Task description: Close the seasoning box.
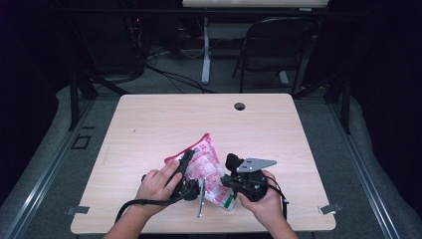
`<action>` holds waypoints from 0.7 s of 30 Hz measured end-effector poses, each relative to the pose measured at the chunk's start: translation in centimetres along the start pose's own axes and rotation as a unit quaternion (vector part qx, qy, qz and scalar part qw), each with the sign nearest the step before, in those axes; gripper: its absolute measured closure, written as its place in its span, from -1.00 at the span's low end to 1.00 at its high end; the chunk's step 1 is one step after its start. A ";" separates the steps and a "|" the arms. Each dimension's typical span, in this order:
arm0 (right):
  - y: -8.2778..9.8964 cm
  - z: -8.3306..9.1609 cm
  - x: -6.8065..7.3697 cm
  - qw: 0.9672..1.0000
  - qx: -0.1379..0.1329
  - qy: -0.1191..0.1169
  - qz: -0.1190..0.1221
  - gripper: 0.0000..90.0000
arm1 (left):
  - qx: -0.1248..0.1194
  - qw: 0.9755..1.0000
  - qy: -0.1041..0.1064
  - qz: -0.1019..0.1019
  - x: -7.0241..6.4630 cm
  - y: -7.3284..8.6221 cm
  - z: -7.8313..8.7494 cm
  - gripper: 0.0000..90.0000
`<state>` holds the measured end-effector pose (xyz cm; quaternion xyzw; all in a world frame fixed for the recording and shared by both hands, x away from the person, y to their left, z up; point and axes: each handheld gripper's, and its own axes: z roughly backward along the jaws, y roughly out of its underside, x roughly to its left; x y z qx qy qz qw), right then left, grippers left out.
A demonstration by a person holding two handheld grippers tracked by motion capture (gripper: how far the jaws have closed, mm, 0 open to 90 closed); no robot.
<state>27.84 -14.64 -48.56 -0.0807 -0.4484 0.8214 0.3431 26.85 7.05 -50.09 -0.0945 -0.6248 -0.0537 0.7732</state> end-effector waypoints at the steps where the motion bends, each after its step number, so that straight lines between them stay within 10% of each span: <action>1: 0.0 0.0 0.0 1.000 -0.001 -0.001 -0.001 1.00 | 0.001 1.000 0.001 0.002 0.0 0.0 0.0 0.41; 21: 0.1 -0.4 0.1 1.000 0.005 0.000 0.001 1.00 | 0.000 1.000 -0.001 -0.003 0.1 0.0 0.1 0.42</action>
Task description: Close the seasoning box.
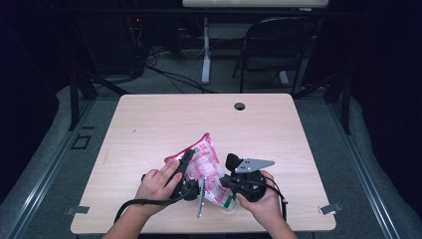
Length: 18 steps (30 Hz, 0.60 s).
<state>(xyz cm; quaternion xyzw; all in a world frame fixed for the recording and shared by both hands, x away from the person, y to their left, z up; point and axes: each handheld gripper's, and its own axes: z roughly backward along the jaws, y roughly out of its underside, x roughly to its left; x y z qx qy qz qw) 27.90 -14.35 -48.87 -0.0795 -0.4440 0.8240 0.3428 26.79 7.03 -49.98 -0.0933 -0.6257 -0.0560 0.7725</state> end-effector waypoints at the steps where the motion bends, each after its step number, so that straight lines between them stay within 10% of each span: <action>1: 0.0 0.0 0.0 1.000 0.000 0.000 0.000 1.00 | 0.000 1.000 0.000 0.000 0.0 0.0 0.0 0.42; 18: 0.1 -0.2 -0.1 1.000 -0.001 0.000 -0.003 1.00 | -0.001 1.000 -0.005 -0.006 0.1 -0.2 0.1 0.42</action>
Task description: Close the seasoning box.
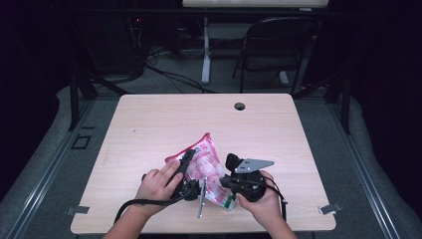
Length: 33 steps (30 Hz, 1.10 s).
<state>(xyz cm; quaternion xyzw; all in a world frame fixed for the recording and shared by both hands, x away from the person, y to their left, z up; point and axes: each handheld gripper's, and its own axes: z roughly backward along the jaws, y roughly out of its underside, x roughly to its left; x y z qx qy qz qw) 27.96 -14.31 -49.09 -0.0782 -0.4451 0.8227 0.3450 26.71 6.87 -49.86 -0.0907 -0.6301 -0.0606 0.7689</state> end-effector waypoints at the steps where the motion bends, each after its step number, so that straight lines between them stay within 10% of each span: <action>1: 0.0 0.0 0.0 1.000 0.001 0.001 0.000 1.00 | 0.000 1.000 0.000 0.001 0.0 0.0 0.0 0.42; 33: 0.0 -0.3 -0.1 1.000 0.003 0.003 0.002 1.00 | -0.001 1.000 -0.006 -0.005 0.2 -0.2 0.1 0.42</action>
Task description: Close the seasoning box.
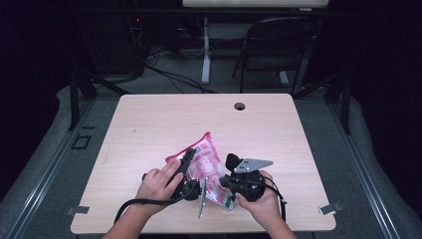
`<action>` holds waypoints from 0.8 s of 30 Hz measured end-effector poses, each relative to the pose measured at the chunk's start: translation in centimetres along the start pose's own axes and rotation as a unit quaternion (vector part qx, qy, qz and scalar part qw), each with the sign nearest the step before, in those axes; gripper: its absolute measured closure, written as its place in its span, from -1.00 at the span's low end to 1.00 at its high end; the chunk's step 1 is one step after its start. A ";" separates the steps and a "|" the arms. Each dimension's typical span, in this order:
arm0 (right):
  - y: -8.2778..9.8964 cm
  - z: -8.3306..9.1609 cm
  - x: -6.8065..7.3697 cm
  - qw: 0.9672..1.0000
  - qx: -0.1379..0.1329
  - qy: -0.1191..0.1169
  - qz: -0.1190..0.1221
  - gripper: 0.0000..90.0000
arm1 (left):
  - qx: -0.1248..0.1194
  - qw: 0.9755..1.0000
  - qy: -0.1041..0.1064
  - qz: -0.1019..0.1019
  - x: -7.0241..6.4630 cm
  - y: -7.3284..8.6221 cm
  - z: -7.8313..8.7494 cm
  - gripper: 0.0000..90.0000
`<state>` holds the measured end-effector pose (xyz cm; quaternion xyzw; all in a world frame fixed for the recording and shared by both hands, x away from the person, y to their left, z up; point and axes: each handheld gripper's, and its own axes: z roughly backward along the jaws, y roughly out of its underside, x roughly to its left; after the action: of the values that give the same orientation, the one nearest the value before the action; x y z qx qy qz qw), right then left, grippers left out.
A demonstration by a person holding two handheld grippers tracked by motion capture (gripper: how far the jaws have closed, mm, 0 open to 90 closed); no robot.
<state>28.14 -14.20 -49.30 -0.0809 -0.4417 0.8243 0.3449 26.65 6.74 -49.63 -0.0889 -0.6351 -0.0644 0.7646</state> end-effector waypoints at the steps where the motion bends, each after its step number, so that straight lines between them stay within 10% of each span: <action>1: 0.0 0.0 0.0 1.000 0.000 0.000 0.000 1.00 | 0.000 1.000 0.000 0.000 0.0 0.0 0.0 0.42; 24: 0.1 0.0 0.0 1.000 0.003 0.000 0.001 1.00 | -0.006 1.000 -0.006 0.001 0.1 -0.1 0.1 0.43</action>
<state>28.11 -14.20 -49.36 -0.0804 -0.4394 0.8256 0.3447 26.56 6.62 -49.54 -0.0944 -0.6389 -0.0672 0.7605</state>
